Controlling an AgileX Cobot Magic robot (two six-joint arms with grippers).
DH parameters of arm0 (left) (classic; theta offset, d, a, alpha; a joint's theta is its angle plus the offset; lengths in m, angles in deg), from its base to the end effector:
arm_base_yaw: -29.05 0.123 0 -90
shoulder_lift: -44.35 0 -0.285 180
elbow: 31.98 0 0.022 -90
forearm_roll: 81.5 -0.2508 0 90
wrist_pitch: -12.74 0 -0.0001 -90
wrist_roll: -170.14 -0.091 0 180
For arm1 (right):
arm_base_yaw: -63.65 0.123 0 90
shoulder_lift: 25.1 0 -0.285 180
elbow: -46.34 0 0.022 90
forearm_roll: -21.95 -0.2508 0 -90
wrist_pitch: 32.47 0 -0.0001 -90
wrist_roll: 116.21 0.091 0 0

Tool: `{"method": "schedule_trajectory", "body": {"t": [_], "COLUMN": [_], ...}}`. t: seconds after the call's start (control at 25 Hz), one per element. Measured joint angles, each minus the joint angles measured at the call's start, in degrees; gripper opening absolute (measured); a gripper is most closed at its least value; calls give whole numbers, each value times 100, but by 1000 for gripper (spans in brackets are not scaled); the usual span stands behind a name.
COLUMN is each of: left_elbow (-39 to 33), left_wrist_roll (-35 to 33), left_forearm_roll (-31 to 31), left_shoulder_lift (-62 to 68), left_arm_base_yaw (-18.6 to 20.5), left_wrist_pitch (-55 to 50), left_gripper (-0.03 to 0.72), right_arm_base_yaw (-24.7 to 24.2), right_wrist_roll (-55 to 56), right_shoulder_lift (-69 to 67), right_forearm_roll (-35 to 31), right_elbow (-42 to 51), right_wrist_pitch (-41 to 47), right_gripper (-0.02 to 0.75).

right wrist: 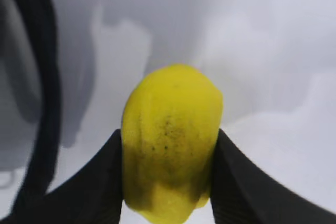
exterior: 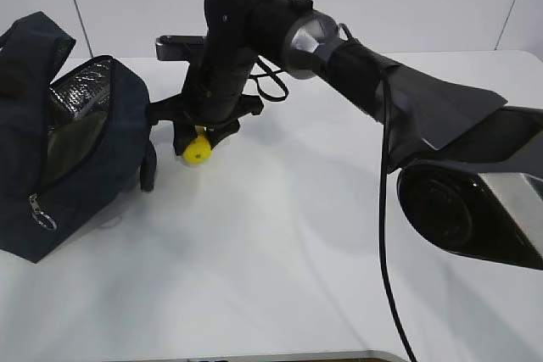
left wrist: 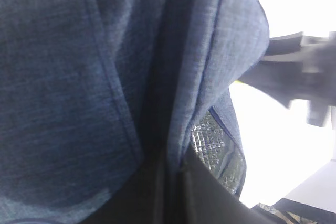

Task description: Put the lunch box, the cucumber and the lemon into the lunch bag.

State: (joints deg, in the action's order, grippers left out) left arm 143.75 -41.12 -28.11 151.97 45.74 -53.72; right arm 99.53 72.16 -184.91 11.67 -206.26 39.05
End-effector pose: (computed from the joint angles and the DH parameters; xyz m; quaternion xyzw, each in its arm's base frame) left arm 0.3471 0.0341 0.2618 -0.0588 0.9081 -0.3734 0.1801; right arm 0.4364 0.3347 0.1721 -0.2209 0.9537 0.1514 0.1368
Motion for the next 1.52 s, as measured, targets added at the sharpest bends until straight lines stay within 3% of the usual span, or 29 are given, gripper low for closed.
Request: {"method": "schedule_trajectory", "body": {"t": [0.4, 0.72, 0.84, 1.32, 1.52], "left_elbow": [0, 0, 0, 0, 0], "left_wrist_roll": [0, 0, 0, 0, 0], "left_forearm_roll": [-40, -43, -43, -43, -43], "left_shoulder_lift": [0, 0, 0, 0, 0], "left_arm_base_yaw": [0, 0, 0, 0, 0], "left_wrist_pitch": [11, 11, 11, 11, 11], "left_gripper": [-4, -4, -4, -4, -4], "right_arm_base_yaw": [0, 0, 0, 0, 0], "right_wrist_roll": [-72, -917, -1069, -1219, -1242], "right_shoulder_lift": [598, 679, 613, 246, 121], "right_forearm_roll": [-323, -2667, -3164, -3429, -3443], "right_elbow": [-264, -372, -372, -372, -372], "right_wrist_pitch": [11, 22, 10, -716, -744], "right_gripper": [328, 326, 326, 367, 470]}}
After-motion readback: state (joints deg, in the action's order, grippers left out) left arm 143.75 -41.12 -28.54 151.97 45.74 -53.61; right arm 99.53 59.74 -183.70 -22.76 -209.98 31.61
